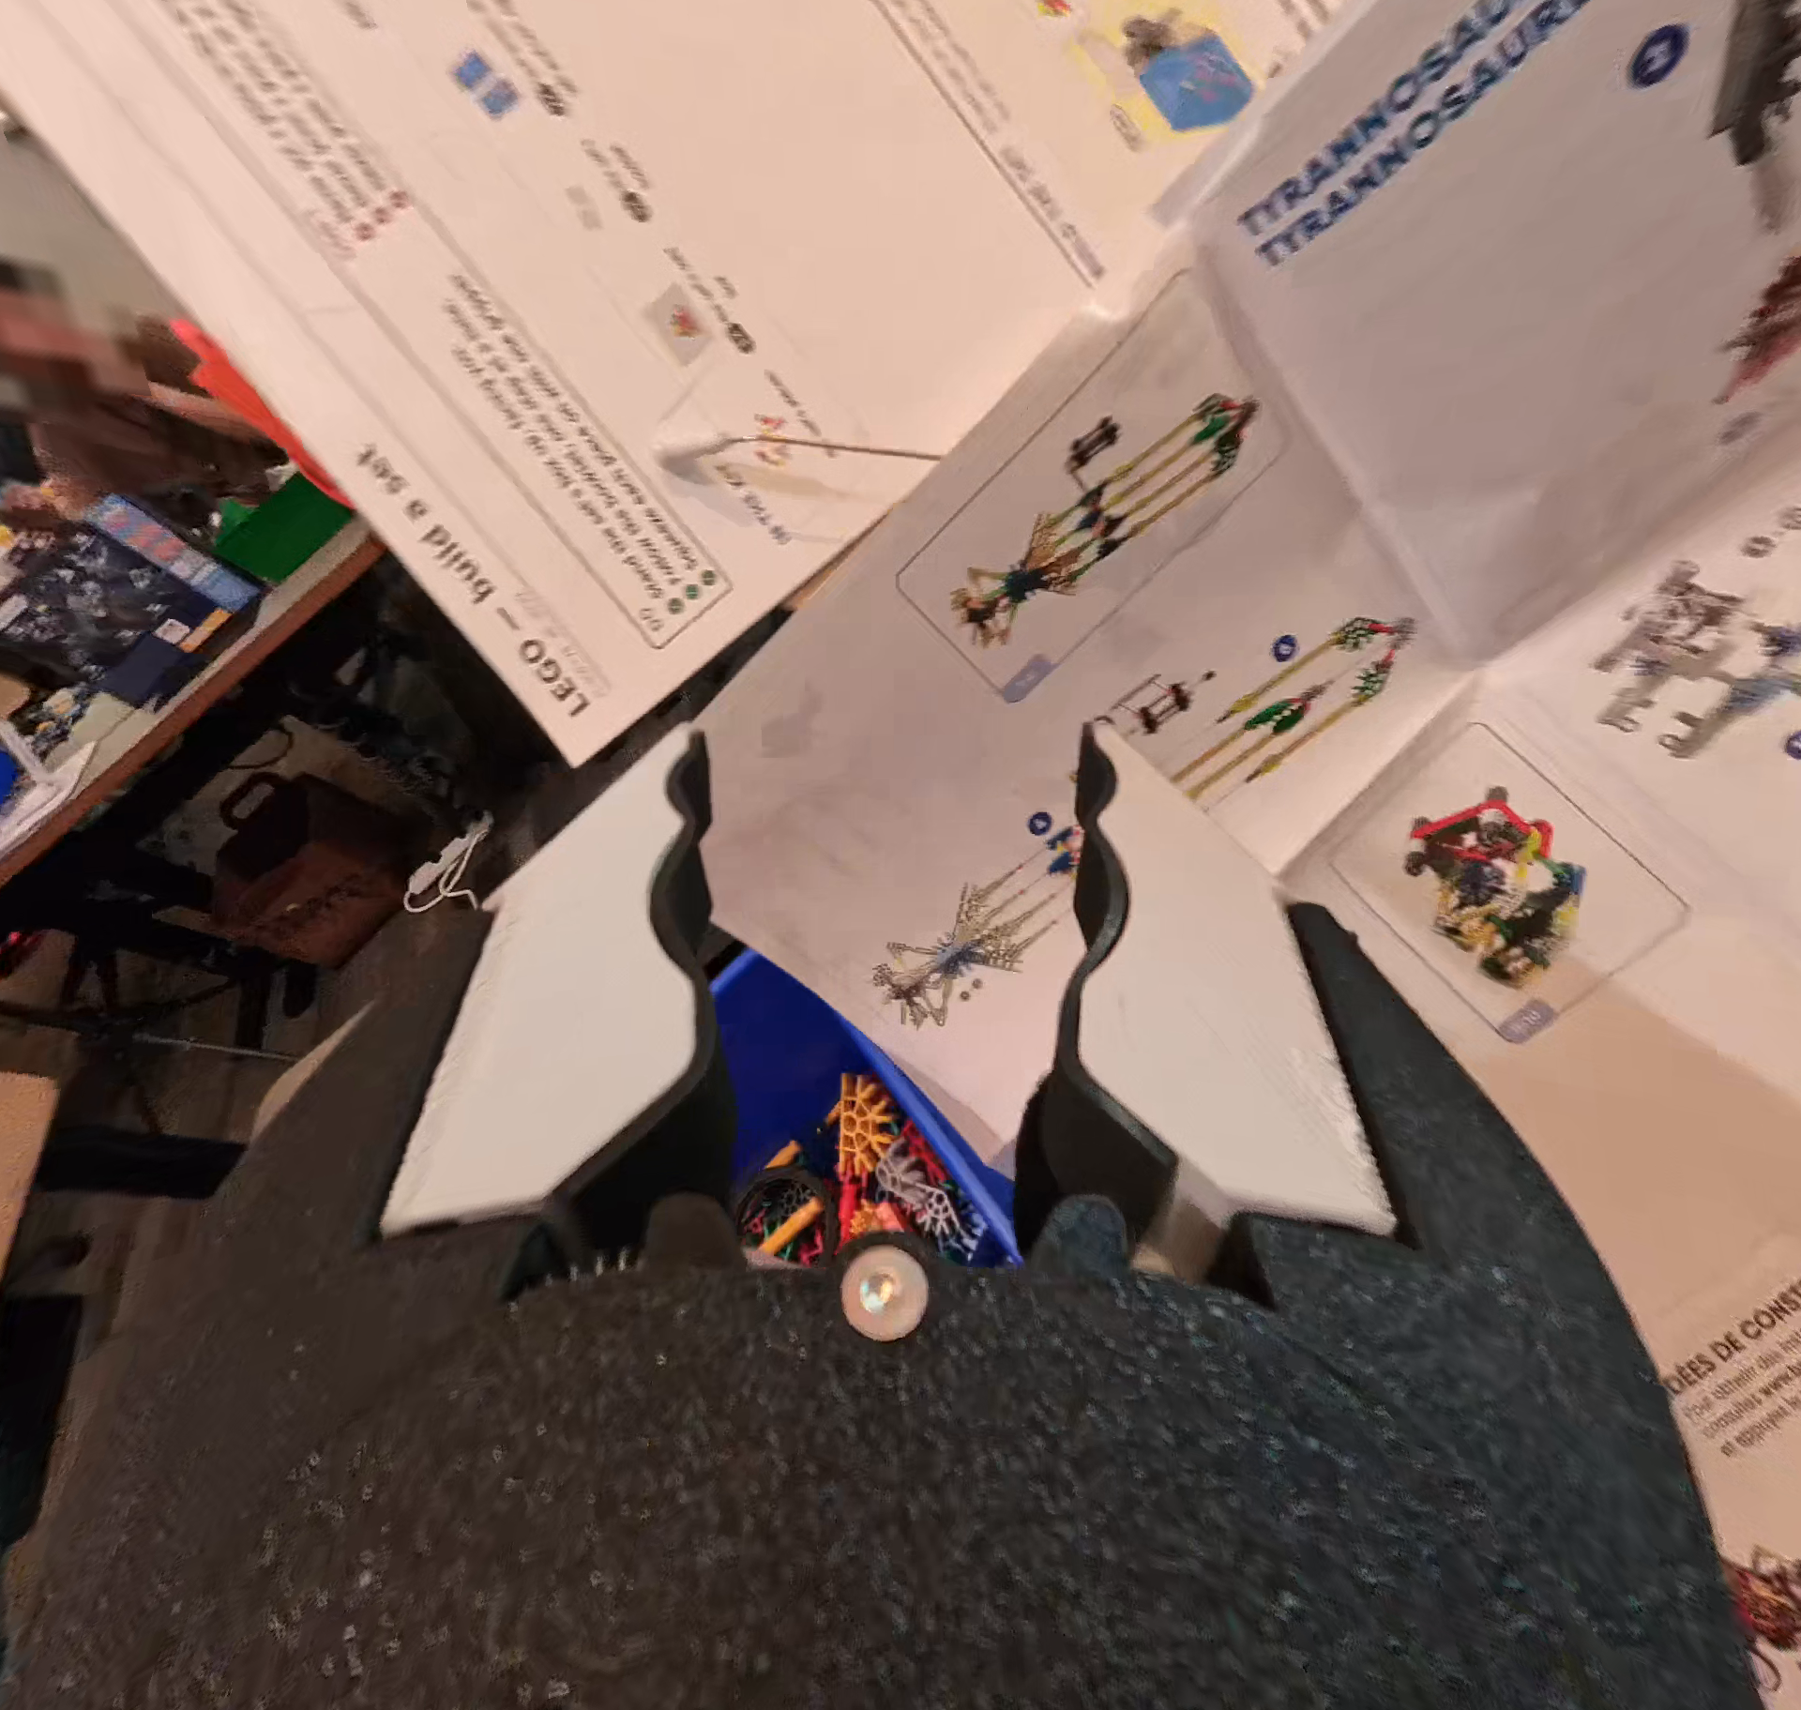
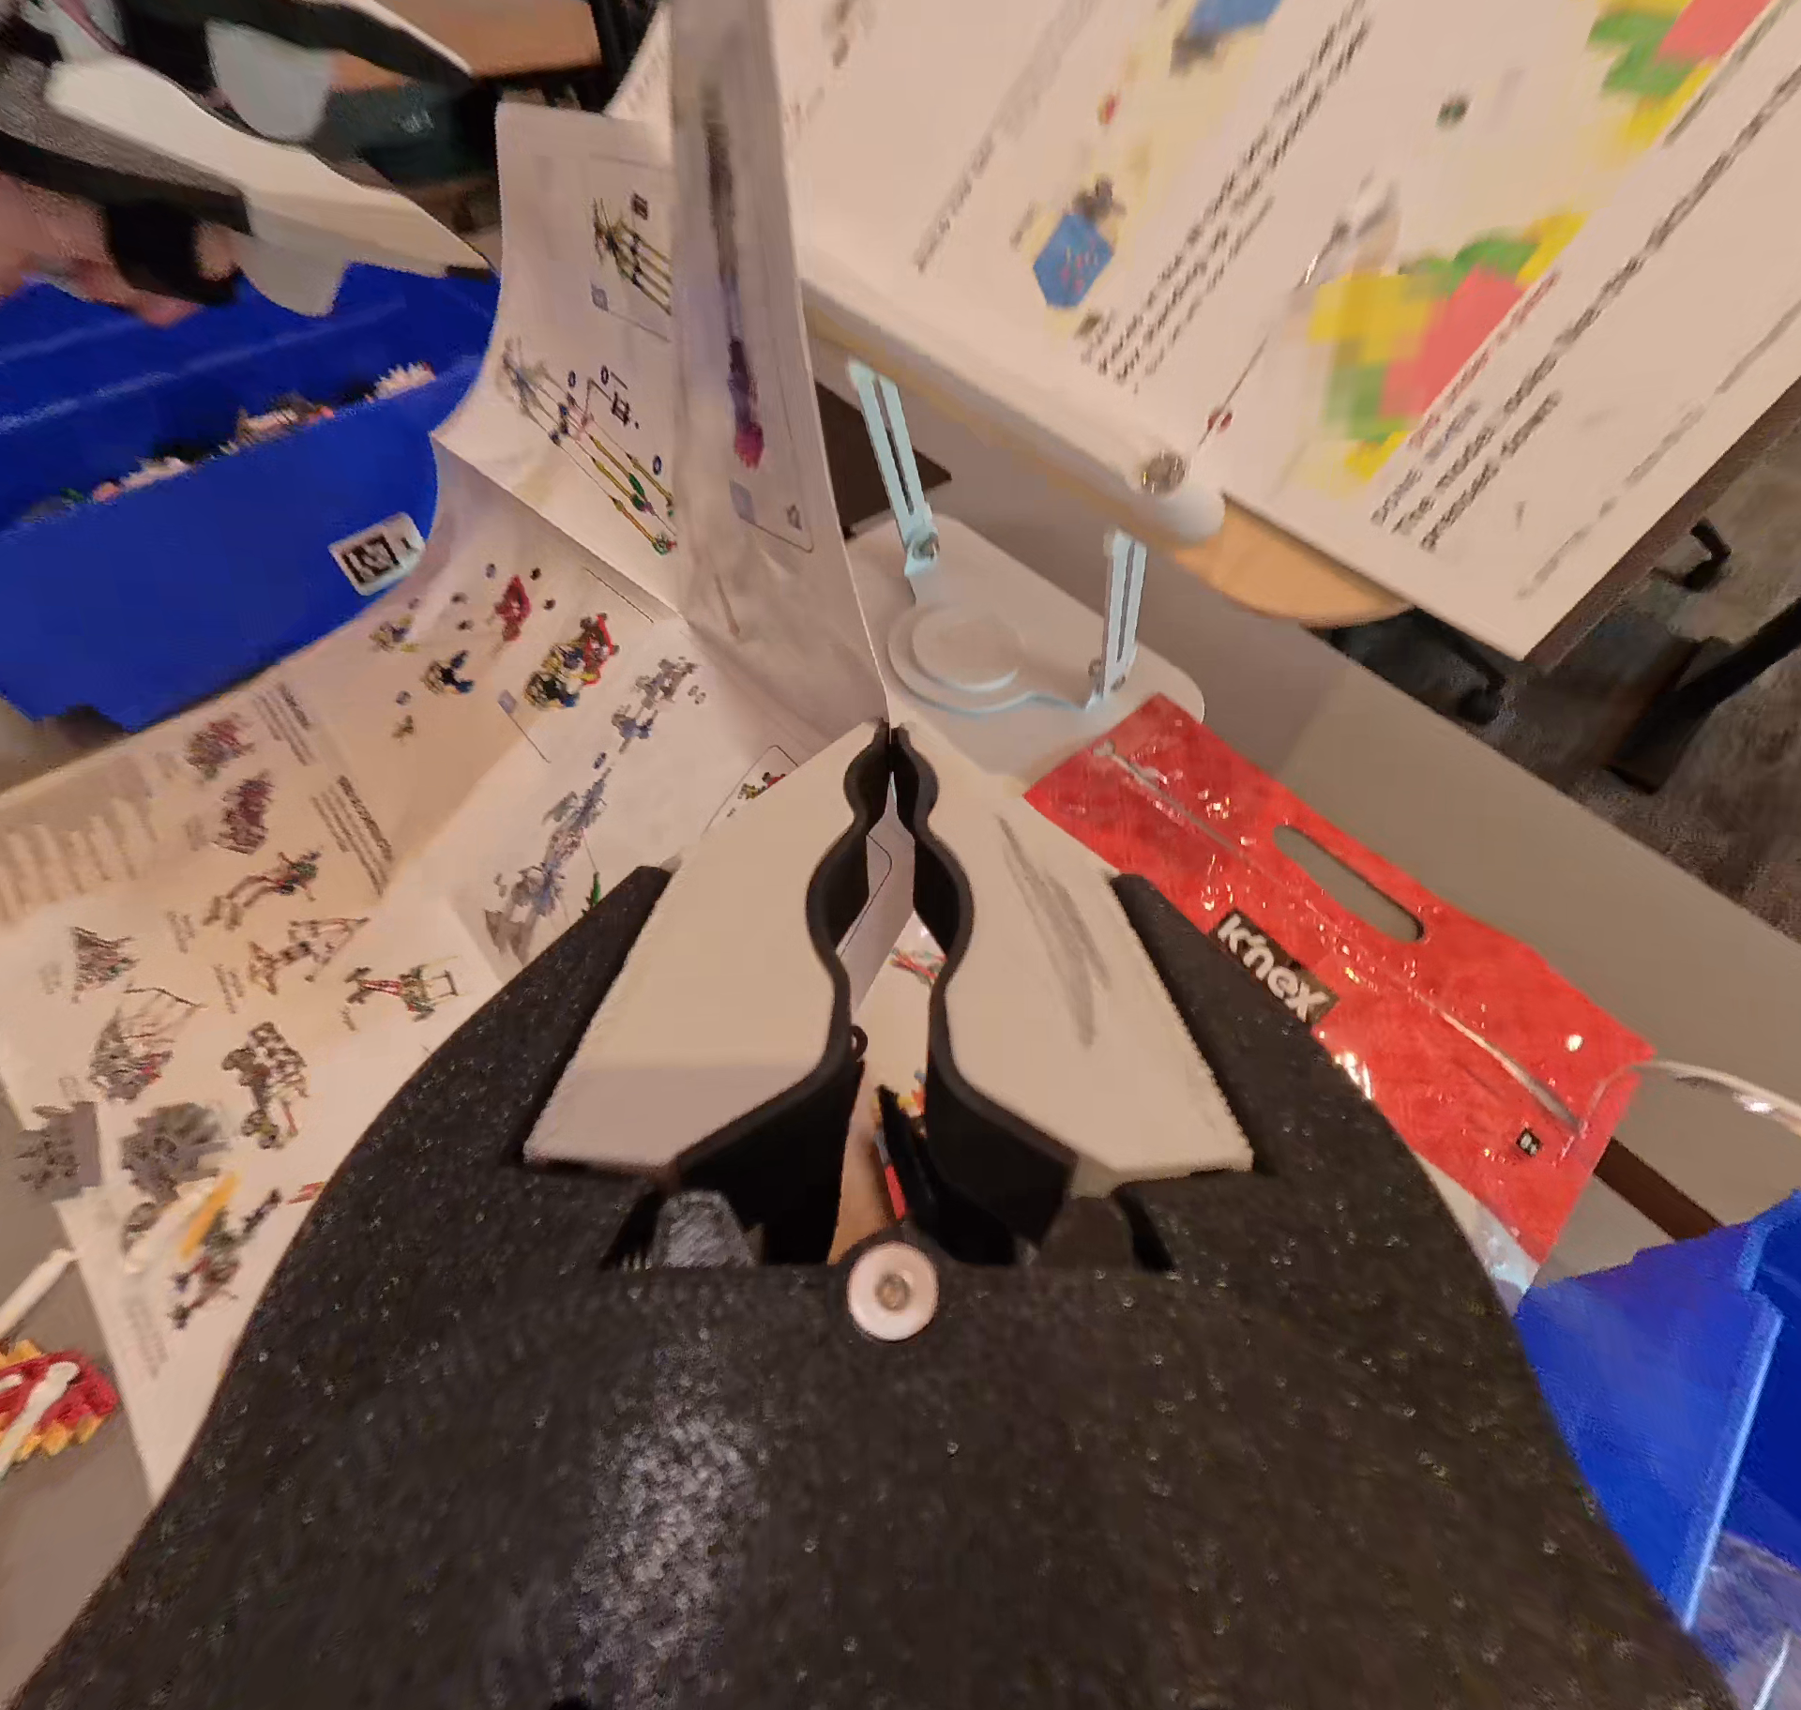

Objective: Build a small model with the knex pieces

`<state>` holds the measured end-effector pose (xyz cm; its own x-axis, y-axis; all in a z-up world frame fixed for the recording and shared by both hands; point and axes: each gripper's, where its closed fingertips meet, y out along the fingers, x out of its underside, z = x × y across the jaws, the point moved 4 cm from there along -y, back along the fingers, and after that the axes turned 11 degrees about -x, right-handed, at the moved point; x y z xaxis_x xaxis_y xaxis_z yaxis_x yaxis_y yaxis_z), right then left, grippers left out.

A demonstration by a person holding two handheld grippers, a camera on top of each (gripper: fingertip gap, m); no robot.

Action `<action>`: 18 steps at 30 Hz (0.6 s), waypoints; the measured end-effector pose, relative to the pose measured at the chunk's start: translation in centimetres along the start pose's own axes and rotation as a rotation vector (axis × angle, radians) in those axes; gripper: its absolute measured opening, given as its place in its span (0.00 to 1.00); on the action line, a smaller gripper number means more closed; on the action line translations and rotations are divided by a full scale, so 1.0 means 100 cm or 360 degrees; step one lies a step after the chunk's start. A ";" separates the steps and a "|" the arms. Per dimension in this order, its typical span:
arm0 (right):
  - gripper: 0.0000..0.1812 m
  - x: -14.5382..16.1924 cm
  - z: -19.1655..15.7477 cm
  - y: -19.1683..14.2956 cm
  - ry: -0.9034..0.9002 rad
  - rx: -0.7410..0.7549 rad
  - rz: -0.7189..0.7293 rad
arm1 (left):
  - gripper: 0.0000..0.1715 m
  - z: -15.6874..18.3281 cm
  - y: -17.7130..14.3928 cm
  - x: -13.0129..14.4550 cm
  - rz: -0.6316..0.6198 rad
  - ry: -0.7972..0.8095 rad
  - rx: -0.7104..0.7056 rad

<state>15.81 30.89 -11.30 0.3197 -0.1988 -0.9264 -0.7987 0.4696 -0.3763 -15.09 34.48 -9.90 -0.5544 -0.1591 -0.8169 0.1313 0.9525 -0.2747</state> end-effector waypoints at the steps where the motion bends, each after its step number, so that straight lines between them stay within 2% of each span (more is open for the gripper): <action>1: 0.00 -0.007 -0.002 -0.004 -0.0013 -0.0008 0.0028 | 0.46 -0.005 -0.001 0.000 0.0007 -0.0048 -0.0008; 6: 0.00 -0.038 -0.015 -0.022 -0.0107 -0.0040 0.0137 | 0.54 -0.027 -0.001 0.006 0.0008 -0.0302 0.0030; 10: 0.00 -0.057 -0.022 -0.037 -0.0111 -0.0093 0.0223 | 0.58 -0.030 -0.001 0.012 -0.0021 -0.0636 0.0312; 15: 0.00 -0.073 -0.026 -0.052 -0.0090 -0.0188 0.0329 | 0.46 -0.017 -0.007 0.013 0.0036 -0.0803 0.0654; 18: 0.00 -0.080 -0.027 -0.061 -0.0078 -0.0224 0.0377 | 0.23 -0.009 -0.019 0.002 0.0144 -0.0774 0.0813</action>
<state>16.78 27.32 -1.60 0.1371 -0.0539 -0.9891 -0.9161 0.3730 -0.1473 -16.19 32.88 -9.14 -0.1092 -0.2965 -0.9488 0.5941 0.7457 -0.3015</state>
